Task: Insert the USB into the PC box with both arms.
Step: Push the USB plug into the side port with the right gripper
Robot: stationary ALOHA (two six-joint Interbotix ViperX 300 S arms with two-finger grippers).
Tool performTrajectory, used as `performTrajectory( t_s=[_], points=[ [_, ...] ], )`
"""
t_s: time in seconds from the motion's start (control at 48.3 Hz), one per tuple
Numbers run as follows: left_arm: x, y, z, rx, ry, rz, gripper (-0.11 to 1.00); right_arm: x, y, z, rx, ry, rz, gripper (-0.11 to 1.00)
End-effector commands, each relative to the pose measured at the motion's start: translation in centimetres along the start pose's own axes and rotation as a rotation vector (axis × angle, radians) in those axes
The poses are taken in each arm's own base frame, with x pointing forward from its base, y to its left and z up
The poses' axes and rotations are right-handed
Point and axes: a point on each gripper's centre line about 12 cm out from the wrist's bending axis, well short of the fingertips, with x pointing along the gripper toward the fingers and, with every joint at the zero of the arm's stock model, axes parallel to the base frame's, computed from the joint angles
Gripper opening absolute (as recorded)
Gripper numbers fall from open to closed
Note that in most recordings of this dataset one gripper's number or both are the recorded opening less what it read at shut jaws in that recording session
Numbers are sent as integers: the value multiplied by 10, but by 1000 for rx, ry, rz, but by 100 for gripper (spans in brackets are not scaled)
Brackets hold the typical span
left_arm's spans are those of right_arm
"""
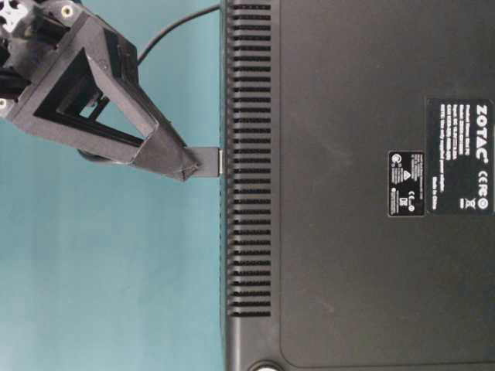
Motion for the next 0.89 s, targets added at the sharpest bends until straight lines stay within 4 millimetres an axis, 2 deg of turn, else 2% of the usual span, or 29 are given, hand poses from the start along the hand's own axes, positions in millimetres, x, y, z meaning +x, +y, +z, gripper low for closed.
performTrajectory(
  t_s=[0.0, 0.87],
  points=[
    [1, 0, 7, 0, -23, -2, 0, 4, 4, -5, -9, 31, 5, 14],
    [0, 0, 6, 0, -25, -1, 0, -6, 4, 10, -14, -20, 8, 16]
  ],
)
